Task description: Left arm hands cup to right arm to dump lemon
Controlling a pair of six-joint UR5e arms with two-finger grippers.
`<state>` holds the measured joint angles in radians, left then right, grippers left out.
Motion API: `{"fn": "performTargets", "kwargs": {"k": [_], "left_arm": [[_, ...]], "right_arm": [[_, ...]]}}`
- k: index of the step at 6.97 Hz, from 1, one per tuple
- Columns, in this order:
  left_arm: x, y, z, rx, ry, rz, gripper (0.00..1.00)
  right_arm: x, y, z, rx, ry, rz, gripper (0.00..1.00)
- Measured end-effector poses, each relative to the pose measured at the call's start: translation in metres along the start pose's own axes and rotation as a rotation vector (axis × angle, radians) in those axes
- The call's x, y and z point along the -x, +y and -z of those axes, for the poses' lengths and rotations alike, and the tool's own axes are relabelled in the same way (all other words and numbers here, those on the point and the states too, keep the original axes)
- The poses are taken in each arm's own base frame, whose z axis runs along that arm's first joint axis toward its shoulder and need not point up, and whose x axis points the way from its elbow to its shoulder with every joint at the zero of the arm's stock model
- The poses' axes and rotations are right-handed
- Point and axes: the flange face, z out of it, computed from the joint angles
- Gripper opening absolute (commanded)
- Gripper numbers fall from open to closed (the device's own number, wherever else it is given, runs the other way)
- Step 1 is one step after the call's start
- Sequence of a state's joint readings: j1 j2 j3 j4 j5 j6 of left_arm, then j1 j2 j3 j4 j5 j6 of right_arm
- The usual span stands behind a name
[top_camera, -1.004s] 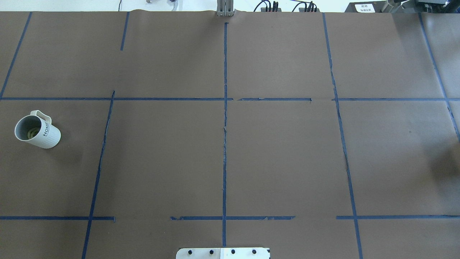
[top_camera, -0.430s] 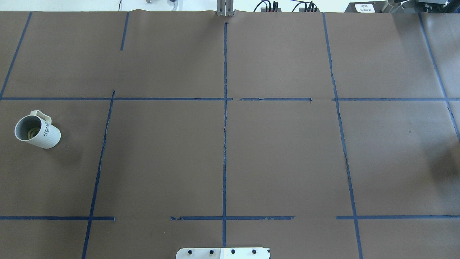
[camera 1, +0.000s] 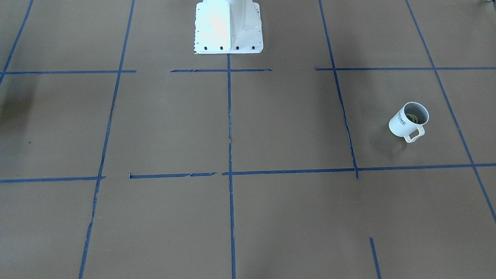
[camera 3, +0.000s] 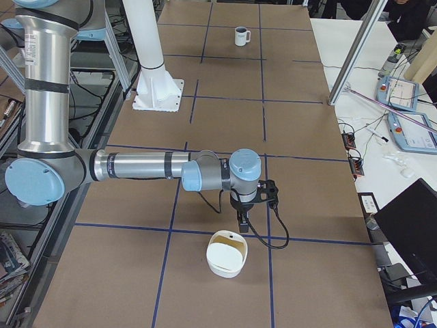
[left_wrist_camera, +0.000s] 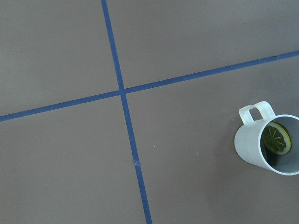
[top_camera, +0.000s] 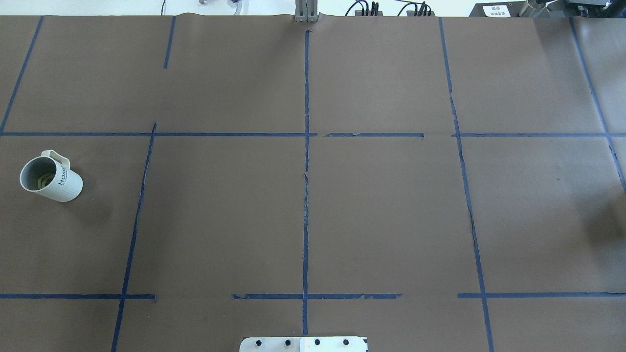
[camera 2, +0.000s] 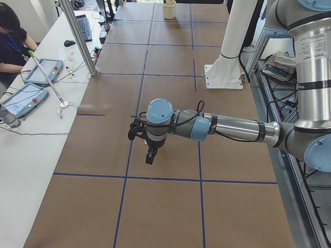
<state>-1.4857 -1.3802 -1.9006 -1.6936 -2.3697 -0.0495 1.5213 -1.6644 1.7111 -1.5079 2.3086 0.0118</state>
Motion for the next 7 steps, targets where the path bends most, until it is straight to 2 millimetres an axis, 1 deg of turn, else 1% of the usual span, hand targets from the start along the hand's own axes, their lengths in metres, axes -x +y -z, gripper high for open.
{"fn": "performTargets", "kwargs": {"k": [1, 2, 3, 4, 5, 7], "left_arm": [[-0.022, -0.003, -0.015, 0.023, 0.003, 0.056, 1.00], [-0.050, -0.006, -0.038, 0.040, -0.013, 0.117, 1.00], [-0.080, -0.007, -0.066, 0.038, -0.037, 0.171, 1.00], [-0.101, -0.006, -0.088, 0.023, -0.046, 0.215, 1.00], [-0.111, -0.010, -0.105, 0.009, -0.049, 0.244, 1.00], [-0.115, -0.027, -0.125, 0.005, -0.049, 0.259, 1.00]], "right_arm": [[0.000, 0.000, 0.000, 0.000, -0.002, 0.000, 1.00], [0.001, 0.000, 0.000, -0.001, -0.007, 0.000, 1.00], [0.001, 0.000, 0.000, 0.000, -0.016, -0.001, 1.00], [0.002, 0.000, 0.000, 0.000, -0.021, -0.001, 1.00], [0.002, 0.000, 0.000, 0.001, -0.022, -0.001, 1.00], [0.001, 0.000, -0.001, 0.002, -0.022, -0.002, 1.00]]}}
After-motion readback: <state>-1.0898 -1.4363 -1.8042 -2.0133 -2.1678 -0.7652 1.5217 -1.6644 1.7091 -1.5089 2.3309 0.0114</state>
